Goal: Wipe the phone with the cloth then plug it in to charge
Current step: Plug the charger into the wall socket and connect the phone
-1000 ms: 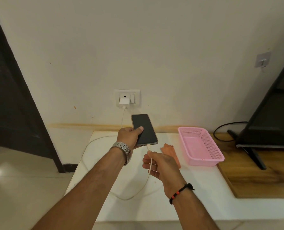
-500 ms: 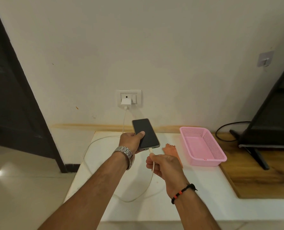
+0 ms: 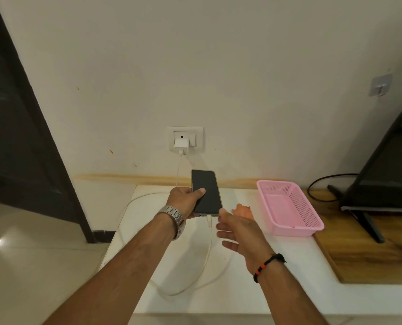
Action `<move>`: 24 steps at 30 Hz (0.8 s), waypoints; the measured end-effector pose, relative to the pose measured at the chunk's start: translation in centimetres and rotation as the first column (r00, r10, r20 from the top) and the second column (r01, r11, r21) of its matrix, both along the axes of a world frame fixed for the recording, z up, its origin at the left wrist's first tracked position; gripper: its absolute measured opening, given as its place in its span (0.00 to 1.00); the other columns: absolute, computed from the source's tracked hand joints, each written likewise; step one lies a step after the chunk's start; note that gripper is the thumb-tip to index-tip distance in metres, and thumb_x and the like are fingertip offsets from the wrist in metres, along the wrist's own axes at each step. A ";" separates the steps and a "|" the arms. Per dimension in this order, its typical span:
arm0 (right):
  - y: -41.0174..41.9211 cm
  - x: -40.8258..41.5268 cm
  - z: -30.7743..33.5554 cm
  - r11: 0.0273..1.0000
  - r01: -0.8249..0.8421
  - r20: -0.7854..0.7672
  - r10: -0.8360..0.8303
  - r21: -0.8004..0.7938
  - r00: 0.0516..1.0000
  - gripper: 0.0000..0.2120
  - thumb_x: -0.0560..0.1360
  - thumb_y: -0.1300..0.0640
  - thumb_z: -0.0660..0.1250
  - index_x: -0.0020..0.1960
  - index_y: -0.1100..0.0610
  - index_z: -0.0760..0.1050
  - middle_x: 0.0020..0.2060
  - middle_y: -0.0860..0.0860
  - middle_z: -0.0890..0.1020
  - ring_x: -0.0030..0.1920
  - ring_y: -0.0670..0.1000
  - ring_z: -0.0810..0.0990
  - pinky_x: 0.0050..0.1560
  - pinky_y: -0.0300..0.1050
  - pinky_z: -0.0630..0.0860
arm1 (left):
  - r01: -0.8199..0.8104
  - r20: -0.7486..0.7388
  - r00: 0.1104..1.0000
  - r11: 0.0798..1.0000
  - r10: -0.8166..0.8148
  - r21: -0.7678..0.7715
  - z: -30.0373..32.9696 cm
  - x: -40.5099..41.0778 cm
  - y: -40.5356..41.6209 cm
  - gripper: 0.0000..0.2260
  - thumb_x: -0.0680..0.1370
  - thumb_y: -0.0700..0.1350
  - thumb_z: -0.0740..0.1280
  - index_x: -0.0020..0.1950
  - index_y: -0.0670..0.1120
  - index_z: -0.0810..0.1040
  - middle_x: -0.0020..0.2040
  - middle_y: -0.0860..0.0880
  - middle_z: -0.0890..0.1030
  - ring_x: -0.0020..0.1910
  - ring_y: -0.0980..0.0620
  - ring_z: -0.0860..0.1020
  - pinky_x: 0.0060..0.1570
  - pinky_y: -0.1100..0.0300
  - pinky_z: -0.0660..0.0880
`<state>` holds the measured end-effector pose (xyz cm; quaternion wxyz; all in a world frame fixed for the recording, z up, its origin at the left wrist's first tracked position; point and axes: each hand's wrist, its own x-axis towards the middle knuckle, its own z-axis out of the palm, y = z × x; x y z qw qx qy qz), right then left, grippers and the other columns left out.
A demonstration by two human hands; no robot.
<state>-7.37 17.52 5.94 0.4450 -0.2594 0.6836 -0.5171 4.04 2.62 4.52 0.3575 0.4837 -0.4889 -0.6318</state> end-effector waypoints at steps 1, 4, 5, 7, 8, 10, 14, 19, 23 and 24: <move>-0.4 -0.6 -0.2 0.999 0.043 0.014 -0.043 -0.017 0.999 0.16 0.78 0.45 0.71 0.61 0.52 0.76 0.53 0.53 0.85 0.54 0.53 0.84 0.59 0.55 0.82 | 0.016 0.009 1.000 1.000 -0.016 0.007 -0.2 0.1 0.1 0.09 0.79 0.46 0.75 0.48 0.40 0.84 0.40 0.44 0.89 0.36 0.47 0.88 0.31 0.58 0.82; -2.2 -2.2 -1.3 0.995 0.075 0.111 -0.067 -0.066 0.992 0.26 0.80 0.50 0.70 0.74 0.55 0.67 0.55 0.54 0.84 0.54 0.54 0.85 0.54 0.51 0.83 | 0.050 0.041 0.998 0.998 -0.052 0.044 -0.9 0.0 0.4 0.10 0.79 0.48 0.75 0.51 0.41 0.83 0.45 0.42 0.88 0.42 0.44 0.88 0.33 0.56 0.84; -2.7 -2.4 -1.7 0.996 0.052 0.123 -0.043 -0.068 0.991 0.26 0.79 0.52 0.71 0.74 0.57 0.68 0.55 0.54 0.85 0.53 0.54 0.86 0.51 0.49 0.84 | 0.057 0.043 0.997 0.997 -0.060 0.059 -1.2 -0.1 0.5 0.10 0.79 0.48 0.74 0.52 0.40 0.83 0.46 0.41 0.88 0.44 0.43 0.88 0.34 0.56 0.84; -3.8 -2.9 -2.5 0.998 0.023 0.078 -0.019 -0.050 0.997 0.22 0.77 0.56 0.72 0.68 0.59 0.74 0.55 0.53 0.86 0.49 0.52 0.87 0.45 0.44 0.84 | 0.081 0.035 0.996 0.993 -0.084 0.088 -1.6 -0.1 0.6 0.11 0.80 0.48 0.74 0.53 0.39 0.83 0.48 0.39 0.88 0.45 0.41 0.88 0.36 0.55 0.84; -4.2 -3.0 -2.9 0.999 0.025 0.031 -0.024 -0.039 0.999 0.17 0.77 0.57 0.72 0.64 0.60 0.78 0.55 0.54 0.85 0.48 0.52 0.87 0.44 0.43 0.83 | 0.095 0.034 0.995 0.990 -0.099 0.102 -1.8 -0.1 0.6 0.12 0.80 0.48 0.74 0.53 0.39 0.83 0.48 0.39 0.88 0.46 0.41 0.88 0.37 0.54 0.84; -4.8 -3.0 -3.7 0.999 0.028 -0.042 -0.029 -0.018 0.999 0.10 0.77 0.59 0.73 0.58 0.59 0.82 0.53 0.54 0.85 0.47 0.52 0.87 0.45 0.43 0.85 | 0.107 0.076 0.990 0.988 -0.116 0.110 -2.1 0.1 0.4 0.13 0.80 0.48 0.74 0.54 0.37 0.83 0.49 0.38 0.88 0.46 0.40 0.88 0.39 0.52 0.85; -5.3 -3.0 -5.3 0.999 0.019 -0.120 -0.013 0.047 0.993 0.06 0.77 0.62 0.70 0.53 0.58 0.84 0.53 0.55 0.85 0.49 0.53 0.86 0.47 0.46 0.86 | 0.072 0.215 0.973 0.994 -0.087 0.076 -3.3 0.3 -0.1 0.08 0.80 0.41 0.74 0.49 0.35 0.83 0.46 0.38 0.87 0.40 0.42 0.87 0.31 0.55 0.83; -5.4 -2.8 -7.0 0.993 0.000 -0.171 0.020 0.117 0.985 0.06 0.78 0.63 0.69 0.52 0.57 0.83 0.50 0.55 0.86 0.48 0.51 0.86 0.41 0.39 0.84 | 0.070 0.393 0.917 0.998 -0.067 0.008 -4.7 0.0 -0.7 0.05 0.75 0.37 0.77 0.44 0.35 0.85 0.40 0.38 0.87 0.40 0.39 0.88 0.39 0.45 0.87; -5.8 -2.9 -8.0 0.988 0.000 -0.279 0.043 0.152 0.959 0.07 0.78 0.63 0.69 0.53 0.61 0.85 0.50 0.57 0.86 0.51 0.56 0.85 0.51 0.49 0.85 | 0.101 0.490 0.870 0.993 -0.058 -0.061 -5.2 -0.2 -0.5 0.11 0.73 0.41 0.79 0.47 0.33 0.86 0.43 0.36 0.88 0.46 0.36 0.87 0.50 0.41 0.85; -5.8 -3.0 -8.1 0.988 0.001 -0.293 0.046 0.157 0.955 0.07 0.78 0.63 0.69 0.53 0.62 0.85 0.50 0.57 0.86 0.51 0.56 0.85 0.53 0.51 0.85 | 0.107 0.502 0.863 0.992 -0.059 -0.067 -5.3 -0.3 -0.5 0.11 0.73 0.41 0.79 0.47 0.33 0.86 0.43 0.36 0.88 0.46 0.36 0.88 0.50 0.41 0.85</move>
